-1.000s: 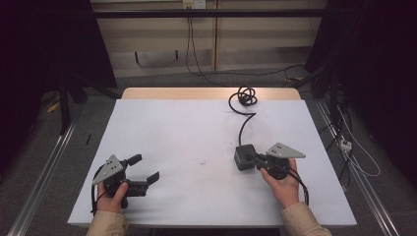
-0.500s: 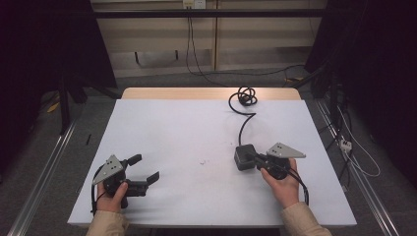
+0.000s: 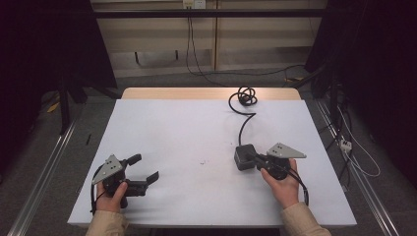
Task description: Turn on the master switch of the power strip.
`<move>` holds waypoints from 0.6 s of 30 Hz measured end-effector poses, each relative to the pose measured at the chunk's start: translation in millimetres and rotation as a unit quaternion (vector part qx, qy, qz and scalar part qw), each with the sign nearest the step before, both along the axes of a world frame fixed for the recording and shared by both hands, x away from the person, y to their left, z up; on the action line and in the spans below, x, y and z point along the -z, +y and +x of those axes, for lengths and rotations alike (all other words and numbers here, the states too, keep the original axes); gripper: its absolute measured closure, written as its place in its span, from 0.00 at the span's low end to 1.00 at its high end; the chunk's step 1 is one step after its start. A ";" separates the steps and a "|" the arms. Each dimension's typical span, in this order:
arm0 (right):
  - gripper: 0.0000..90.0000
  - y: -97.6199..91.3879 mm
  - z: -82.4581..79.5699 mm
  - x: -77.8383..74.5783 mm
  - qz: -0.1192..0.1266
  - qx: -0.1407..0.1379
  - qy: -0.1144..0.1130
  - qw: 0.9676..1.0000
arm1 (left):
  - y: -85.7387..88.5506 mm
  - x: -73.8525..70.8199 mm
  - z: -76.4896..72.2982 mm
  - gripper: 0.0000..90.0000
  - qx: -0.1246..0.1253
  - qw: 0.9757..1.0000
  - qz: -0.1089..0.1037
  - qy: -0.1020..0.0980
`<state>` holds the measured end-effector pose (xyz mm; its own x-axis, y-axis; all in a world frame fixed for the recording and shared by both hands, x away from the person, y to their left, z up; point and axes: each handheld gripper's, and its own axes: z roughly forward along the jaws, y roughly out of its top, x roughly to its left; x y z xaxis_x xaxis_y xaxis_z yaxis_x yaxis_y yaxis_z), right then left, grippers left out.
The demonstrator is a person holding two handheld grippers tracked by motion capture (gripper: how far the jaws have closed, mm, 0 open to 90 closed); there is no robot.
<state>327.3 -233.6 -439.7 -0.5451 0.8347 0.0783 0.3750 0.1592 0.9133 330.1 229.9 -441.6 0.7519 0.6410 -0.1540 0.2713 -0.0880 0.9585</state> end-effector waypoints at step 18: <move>1.00 0.7 -0.3 -0.1 -0.005 0.000 -0.004 1.000 | 1.0 -0.4 0.2 0.03 -0.001 1.000 0.000 -0.001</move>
<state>327.1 -232.9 -439.6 -0.5453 0.8358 0.0647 0.3671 0.1687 0.9147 330.3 230.9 -441.2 0.7514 0.6420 -0.1523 0.2693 -0.0876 0.9591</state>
